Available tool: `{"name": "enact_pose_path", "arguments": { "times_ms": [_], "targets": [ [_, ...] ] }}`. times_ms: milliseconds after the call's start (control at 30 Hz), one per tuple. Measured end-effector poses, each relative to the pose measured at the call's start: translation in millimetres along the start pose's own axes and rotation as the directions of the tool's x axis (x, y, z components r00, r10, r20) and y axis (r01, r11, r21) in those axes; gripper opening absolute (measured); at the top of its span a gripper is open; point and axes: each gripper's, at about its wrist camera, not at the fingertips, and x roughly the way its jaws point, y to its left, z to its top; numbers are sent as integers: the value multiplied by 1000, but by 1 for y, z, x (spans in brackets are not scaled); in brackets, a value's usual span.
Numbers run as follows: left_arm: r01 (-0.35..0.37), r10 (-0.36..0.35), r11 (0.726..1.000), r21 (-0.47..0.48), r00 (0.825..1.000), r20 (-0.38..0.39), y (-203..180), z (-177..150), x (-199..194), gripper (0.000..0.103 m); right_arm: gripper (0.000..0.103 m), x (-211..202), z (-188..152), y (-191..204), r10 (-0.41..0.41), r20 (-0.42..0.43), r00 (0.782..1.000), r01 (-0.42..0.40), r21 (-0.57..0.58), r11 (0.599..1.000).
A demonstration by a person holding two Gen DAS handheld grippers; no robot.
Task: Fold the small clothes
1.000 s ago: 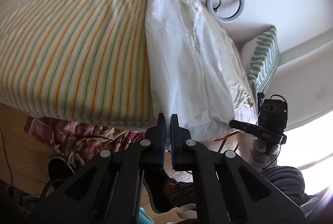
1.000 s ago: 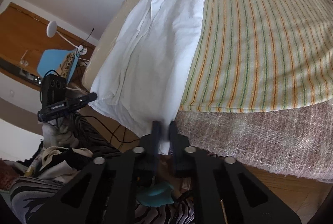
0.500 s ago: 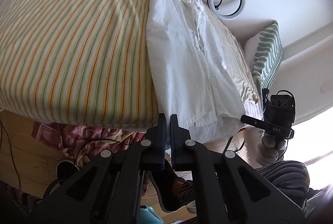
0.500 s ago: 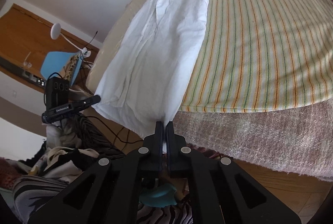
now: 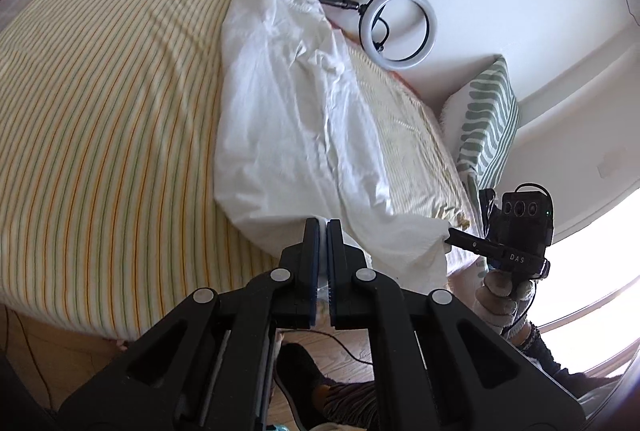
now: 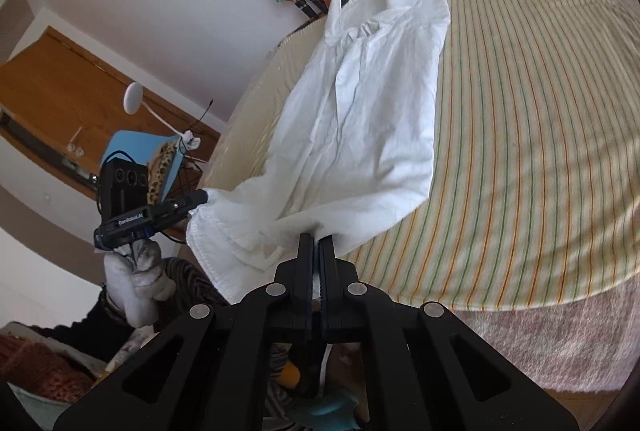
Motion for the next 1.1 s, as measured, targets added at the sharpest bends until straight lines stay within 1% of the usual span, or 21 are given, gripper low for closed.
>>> {"name": "enact_pose_path", "arguments": {
  "times_ms": [133,233,367,533,733,800,900,967,1000,1033,1067,1100],
  "targets": [
    [-14,13,1000,26,1000,27,-5,24,5,1,1,-1,20,-5,-22,40,999,22,2,1000],
    [-19,18,1000,20,999,41,-3,40,11,1,1,2,38,-15,-40,58,997,39,20,999],
    [-40,39,999,12,997,62,5,64,24,1,1,6,58,-29,-72,69,995,69,37,997],
    [-77,77,997,7,995,59,15,89,47,1,1,19,84,-48,-106,67,992,100,84,991],
    [-129,129,992,-8,990,51,32,106,70,1,1,40,106,-72,-123,37,992,117,139,983],
    [-131,132,991,-20,990,49,38,107,73,1,1,42,111,-76,-125,33,992,119,146,982],
    [-130,131,991,-20,990,51,40,108,75,1,5,45,120,-80,-124,21,992,120,150,981],
    [-133,134,991,-20,989,57,41,110,74,8,6,43,124,-80,-125,30,992,120,141,983],
    [-130,131,991,-22,989,61,41,111,72,21,15,42,126,-79,-129,34,991,124,130,984],
    [-124,126,992,-24,989,74,41,112,69,35,22,38,126,-77,-143,50,988,137,116,984],
    [-119,121,993,-23,988,92,40,113,65,40,36,33,126,-75,-148,66,987,140,109,984],
    [-112,113,994,-17,987,112,39,114,60,42,40,29,125,-74,-145,82,986,136,107,985]
  ]
}}
